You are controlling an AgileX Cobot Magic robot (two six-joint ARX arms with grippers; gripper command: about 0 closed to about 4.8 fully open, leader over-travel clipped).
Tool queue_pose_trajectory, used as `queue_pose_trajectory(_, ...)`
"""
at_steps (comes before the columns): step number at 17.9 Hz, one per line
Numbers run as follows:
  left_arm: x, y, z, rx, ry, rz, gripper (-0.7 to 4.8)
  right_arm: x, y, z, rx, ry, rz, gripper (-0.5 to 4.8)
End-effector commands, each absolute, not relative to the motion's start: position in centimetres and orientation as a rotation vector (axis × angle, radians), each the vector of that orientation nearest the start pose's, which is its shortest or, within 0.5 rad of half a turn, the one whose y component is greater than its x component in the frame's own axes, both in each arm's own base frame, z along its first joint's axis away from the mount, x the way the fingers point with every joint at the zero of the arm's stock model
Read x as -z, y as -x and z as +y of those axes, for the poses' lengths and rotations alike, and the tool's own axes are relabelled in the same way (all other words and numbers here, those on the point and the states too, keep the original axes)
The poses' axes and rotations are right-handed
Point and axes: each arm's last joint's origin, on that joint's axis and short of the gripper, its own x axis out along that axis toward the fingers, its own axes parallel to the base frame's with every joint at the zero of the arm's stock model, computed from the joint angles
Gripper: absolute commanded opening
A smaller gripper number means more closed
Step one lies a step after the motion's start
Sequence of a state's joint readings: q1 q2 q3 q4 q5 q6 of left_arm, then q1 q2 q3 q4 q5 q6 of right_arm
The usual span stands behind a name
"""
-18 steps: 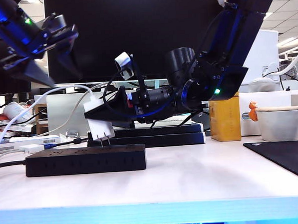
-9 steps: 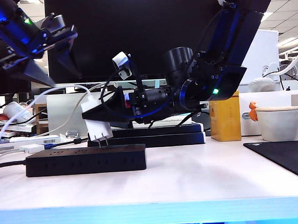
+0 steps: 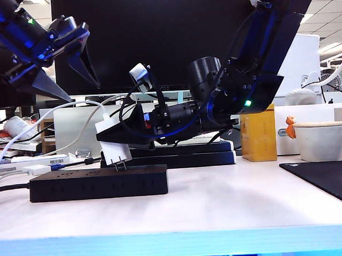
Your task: Plug the white charger into the left socket.
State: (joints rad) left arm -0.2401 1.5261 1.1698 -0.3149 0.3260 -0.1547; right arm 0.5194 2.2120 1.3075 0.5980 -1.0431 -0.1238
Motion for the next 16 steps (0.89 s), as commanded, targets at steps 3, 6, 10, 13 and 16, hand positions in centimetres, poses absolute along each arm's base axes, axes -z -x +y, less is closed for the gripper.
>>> queue_pose_trajectory(3, -27.3, -31.1, -9.1, 0.553, 0.202, 0.844, 3.28, -13.2, -38.1, 24.7, -1.569, 0.005, 0.266, 0.62)
queue_pose_trajectory(6, -27.5, -31.1, -9.5, 0.685, 0.22, 0.828, -0.06, -13.2, -38.1, 24.7, -1.569, 0.005, 0.266, 0.62)
queue_pose_trajectory(10, -27.4, -30.7, -10.1, 0.732, 0.182, 0.843, -0.06, -13.2, -38.1, 24.7, -1.569, 0.005, 0.267, 0.62)
queue_pose_trajectory(13, -27.9, -30.9, -9.7, 0.584, 0.066, 0.767, -0.06, -13.2, -38.1, 24.7, -1.572, 0.003, 0.27, 0.62)
queue_pose_trajectory(16, -28.4, -30.7, -9.6, 0.587, 0.065, 0.751, 0.01, -13.2, -38.1, 24.7, -1.572, 0.003, 0.269, 0.62)
